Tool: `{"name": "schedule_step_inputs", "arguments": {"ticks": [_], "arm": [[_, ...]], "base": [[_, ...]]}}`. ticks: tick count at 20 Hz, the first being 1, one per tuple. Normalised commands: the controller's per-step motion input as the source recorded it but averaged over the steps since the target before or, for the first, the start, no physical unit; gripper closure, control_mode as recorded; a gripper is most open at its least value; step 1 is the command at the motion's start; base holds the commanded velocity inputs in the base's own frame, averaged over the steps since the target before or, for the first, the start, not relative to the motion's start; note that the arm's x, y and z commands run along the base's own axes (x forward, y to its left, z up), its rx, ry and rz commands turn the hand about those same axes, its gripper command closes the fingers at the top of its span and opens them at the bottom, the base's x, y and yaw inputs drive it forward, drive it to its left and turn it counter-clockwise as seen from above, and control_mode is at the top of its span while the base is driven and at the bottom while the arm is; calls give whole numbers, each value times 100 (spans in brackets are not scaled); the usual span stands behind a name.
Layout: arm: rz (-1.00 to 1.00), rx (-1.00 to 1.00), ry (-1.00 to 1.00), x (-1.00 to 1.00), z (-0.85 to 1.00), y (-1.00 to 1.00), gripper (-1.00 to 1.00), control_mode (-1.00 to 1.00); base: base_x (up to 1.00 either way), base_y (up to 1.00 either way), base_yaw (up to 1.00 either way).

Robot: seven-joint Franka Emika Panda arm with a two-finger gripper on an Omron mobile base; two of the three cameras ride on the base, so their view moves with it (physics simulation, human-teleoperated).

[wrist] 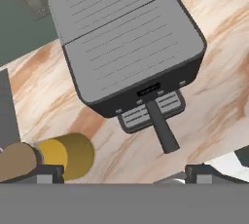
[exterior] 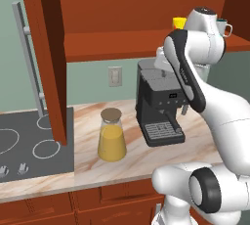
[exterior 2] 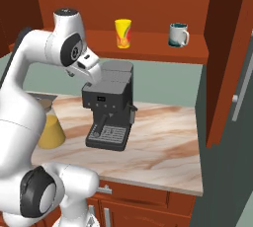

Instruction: There is a tray on the dining counter. Grab the cup, mug, and pitcher and place them on the tray. The pitcher may be placed next to the tray if it cannot fit the tray.

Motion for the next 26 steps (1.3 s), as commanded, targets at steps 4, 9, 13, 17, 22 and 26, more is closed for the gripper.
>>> {"name": "schedule_step_inputs", "arguments": {"ticks": [4, 9, 13, 17, 22, 26], "arm": [[-31, 22, -1, -19, 6, 0, -100, -100], [-30, 23, -1, -10, 7, 0, -100, -100], [-23, 17, -6, 0, 11, -6, -100, -100], [-18, 5, -5, 0, 25, -13, -100, -100], [-10, 0, -6, 0, 25, -31, -100, -100], [-9, 2, -2, 1, 42, -26, -100, -100]], "base": [[0, 0, 0], [0, 0, 0], [0, 0, 0], [0, 0, 0], [0, 0, 0], [0, 0, 0]]}}
